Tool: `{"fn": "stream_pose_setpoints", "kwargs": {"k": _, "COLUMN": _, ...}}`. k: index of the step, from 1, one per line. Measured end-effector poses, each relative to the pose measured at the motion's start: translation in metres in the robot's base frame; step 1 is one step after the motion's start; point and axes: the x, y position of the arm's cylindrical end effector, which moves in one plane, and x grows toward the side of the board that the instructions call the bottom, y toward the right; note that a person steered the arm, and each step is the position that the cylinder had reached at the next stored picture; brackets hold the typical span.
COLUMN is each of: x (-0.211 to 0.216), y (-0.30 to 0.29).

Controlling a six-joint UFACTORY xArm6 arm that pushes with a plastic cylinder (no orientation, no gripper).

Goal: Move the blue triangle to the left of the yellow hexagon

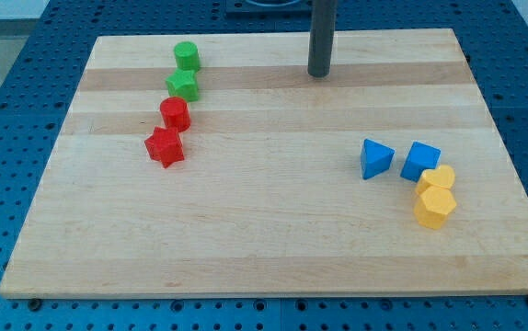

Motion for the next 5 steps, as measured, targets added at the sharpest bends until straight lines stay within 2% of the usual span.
{"fn": "stream_pose_setpoints", "kwargs": {"k": 2, "x": -0.008, "y": 0.000}}
{"fn": "stream_pose_setpoints", "kwargs": {"k": 5, "x": 0.036, "y": 0.000}}
